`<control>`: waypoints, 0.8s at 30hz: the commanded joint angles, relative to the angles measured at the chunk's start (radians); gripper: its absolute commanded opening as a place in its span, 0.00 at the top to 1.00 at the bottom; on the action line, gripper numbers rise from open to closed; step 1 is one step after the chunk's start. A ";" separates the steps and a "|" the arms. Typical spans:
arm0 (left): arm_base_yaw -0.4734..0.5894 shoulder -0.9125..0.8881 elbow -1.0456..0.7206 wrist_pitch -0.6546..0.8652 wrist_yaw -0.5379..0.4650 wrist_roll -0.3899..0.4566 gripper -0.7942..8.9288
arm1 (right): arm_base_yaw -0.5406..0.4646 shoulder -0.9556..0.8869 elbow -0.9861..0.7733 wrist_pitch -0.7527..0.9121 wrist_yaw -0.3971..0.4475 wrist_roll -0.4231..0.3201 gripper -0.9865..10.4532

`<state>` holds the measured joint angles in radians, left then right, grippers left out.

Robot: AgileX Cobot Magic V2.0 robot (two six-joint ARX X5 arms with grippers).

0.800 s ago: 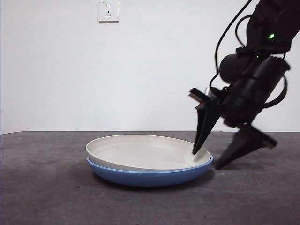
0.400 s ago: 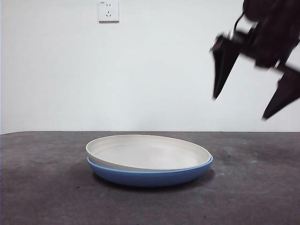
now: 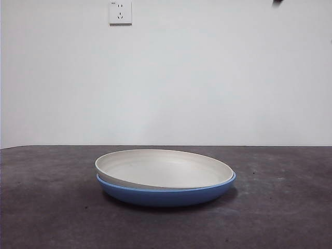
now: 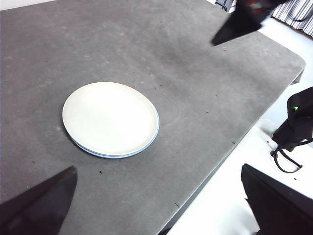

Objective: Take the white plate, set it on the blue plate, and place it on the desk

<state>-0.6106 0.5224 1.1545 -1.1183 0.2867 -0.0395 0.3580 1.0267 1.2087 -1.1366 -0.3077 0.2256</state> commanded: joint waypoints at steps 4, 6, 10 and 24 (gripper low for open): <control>-0.004 0.001 0.020 0.012 0.002 -0.002 0.34 | 0.040 -0.182 0.017 -0.079 0.021 -0.036 0.42; -0.004 0.001 0.020 0.012 0.002 -0.002 0.34 | 0.044 -0.234 0.017 -0.108 0.021 -0.036 0.42; -0.004 0.001 0.020 0.013 0.003 -0.002 0.34 | 0.045 -0.335 0.016 -0.158 0.021 -0.051 0.42; -0.004 0.001 0.020 0.013 0.002 -0.002 0.34 | 0.045 -0.475 0.016 -0.188 0.021 -0.058 0.43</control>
<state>-0.6106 0.5224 1.1545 -1.1183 0.2867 -0.0395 0.3981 0.5472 1.2087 -1.3281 -0.2871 0.1795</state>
